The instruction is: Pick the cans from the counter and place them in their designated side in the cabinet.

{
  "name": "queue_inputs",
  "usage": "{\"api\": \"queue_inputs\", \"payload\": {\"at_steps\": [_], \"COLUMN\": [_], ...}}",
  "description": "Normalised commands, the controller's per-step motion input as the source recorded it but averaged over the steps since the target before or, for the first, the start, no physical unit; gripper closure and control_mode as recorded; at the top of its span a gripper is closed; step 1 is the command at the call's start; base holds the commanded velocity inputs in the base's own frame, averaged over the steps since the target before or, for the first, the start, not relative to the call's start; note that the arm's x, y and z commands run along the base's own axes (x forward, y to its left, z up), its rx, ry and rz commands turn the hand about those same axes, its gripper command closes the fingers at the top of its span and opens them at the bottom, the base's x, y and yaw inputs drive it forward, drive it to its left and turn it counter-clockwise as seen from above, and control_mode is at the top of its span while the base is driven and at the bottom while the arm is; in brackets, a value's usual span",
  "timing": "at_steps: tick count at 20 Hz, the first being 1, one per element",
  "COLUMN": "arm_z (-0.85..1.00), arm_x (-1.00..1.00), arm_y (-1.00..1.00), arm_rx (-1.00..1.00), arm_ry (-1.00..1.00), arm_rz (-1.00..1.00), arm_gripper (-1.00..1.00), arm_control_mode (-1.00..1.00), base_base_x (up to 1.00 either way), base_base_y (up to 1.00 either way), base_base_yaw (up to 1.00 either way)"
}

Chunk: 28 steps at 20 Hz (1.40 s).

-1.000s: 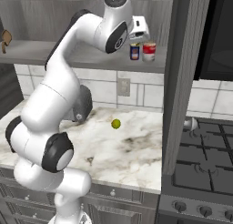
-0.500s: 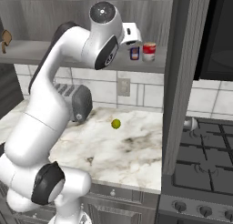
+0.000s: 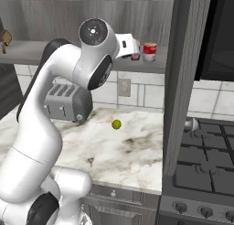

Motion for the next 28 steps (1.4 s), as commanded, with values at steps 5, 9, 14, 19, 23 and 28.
{"api": "queue_inputs", "payload": {"at_steps": [5, 9, 14, 19, 23, 28], "arm_z": [-0.08, -0.13, -0.17, -0.16, -0.14, -0.12], "arm_x": [-0.33, -0.19, -0.15, -0.30, -0.48, -0.50], "arm_y": [0.02, 0.07, 0.04, 0.07, 0.17, 0.24], "arm_rx": [0.10, 0.04, -0.01, -0.05, 0.01, 0.03], "arm_ry": [-0.01, 0.00, 0.00, 0.00, 0.00, 0.00], "arm_rz": [0.00, 0.00, 0.02, 0.00, 0.00, 0.00], "arm_gripper": [-1.00, -1.00, -1.00, -1.00, -1.00, -1.00], "arm_control_mode": [-1.00, -1.00, -1.00, -1.00, -1.00, -1.00], "base_base_x": [0.00, 0.00, 0.00, 0.00, 0.00, 0.00], "base_base_y": [0.00, 0.00, 0.00, 0.00, 0.00, 0.00], "base_base_yaw": [0.00, 0.00, 0.00, 0.00, 0.00, 0.00]}}
